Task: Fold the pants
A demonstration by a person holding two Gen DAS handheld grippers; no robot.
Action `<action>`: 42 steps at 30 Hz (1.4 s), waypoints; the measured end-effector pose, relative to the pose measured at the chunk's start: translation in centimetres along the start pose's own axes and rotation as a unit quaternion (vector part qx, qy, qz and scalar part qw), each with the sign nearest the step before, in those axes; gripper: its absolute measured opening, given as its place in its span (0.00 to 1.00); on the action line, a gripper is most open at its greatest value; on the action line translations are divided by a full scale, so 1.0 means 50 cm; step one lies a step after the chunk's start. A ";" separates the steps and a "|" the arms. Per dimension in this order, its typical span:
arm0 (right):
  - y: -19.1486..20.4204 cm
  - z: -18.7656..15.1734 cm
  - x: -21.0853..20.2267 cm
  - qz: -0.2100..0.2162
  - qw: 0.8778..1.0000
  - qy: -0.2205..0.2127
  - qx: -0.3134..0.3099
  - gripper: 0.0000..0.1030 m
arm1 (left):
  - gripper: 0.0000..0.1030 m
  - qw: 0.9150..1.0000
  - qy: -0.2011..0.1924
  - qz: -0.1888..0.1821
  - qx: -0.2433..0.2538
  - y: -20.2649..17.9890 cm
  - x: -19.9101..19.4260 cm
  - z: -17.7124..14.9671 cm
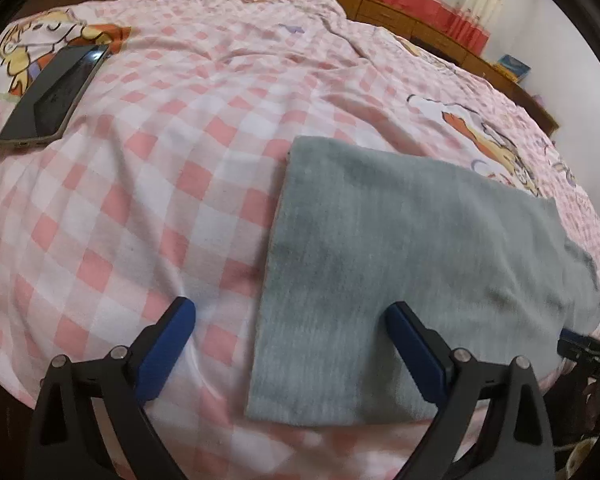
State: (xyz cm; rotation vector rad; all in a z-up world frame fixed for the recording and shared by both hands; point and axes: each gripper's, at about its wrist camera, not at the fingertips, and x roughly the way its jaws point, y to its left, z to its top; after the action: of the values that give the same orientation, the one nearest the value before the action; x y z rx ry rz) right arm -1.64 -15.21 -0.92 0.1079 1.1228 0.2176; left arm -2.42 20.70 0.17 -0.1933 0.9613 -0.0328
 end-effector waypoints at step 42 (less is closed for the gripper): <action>-0.011 -0.008 -0.027 0.027 0.999 -0.023 -0.008 0.77 | 0.11 0.992 -0.087 -0.086 -0.022 -0.083 -0.116 0.052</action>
State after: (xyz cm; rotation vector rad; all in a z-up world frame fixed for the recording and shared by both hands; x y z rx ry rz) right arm -2.50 -16.07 -0.03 0.1275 1.0721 0.2708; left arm -3.36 17.67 7.07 -0.3132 0.7697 -0.1506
